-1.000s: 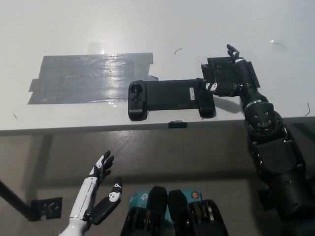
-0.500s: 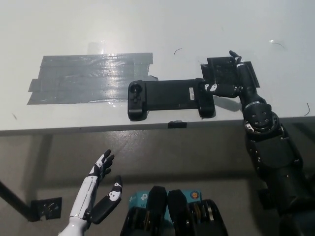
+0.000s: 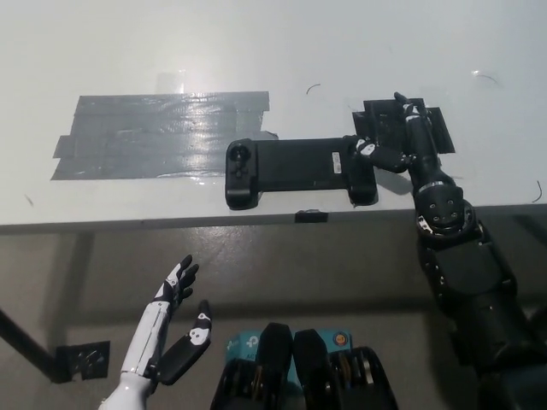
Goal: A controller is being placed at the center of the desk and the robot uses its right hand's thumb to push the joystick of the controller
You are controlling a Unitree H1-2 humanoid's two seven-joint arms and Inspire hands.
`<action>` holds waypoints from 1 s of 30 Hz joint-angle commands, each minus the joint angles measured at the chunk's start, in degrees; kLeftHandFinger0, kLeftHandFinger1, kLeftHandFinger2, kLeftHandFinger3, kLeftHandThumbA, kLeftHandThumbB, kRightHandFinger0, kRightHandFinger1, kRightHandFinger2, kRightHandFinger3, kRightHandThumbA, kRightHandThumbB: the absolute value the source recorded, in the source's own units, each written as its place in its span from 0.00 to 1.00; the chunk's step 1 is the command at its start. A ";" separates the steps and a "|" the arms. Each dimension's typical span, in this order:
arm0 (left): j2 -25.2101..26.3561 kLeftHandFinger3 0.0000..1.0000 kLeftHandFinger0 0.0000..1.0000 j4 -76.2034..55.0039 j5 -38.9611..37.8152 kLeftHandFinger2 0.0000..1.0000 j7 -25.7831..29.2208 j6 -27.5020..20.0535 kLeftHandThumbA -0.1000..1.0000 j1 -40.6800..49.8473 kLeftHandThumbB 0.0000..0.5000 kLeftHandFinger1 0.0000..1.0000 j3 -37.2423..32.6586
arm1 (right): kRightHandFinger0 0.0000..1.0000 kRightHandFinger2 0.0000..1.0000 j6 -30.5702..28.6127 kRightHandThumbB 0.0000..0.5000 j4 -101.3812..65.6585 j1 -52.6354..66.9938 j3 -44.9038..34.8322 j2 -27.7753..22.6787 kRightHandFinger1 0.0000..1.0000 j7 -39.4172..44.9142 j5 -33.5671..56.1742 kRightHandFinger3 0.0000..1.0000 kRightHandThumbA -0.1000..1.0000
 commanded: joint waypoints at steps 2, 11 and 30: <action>0.66 1.00 1.00 -2.40 -0.02 1.00 -0.93 -0.31 0.37 -0.59 0.06 1.00 0.07 | 1.00 1.00 -3.43 0.00 -0.78 -3.76 -0.66 -0.71 1.00 -2.89 1.05 1.00 0.00; 0.58 1.00 1.00 -2.32 -0.33 1.00 -1.04 -0.26 0.38 -0.97 0.06 1.00 0.38 | 1.00 1.00 -3.30 0.42 -12.65 -0.99 -1.50 -0.78 1.00 0.52 3.40 1.00 0.84; 0.89 1.00 1.00 -0.87 -0.11 1.00 -0.66 -0.18 0.40 -3.48 0.05 1.00 1.07 | 1.00 1.00 -1.44 0.47 -72.20 31.29 8.89 -1.24 1.00 9.11 0.79 1.00 1.00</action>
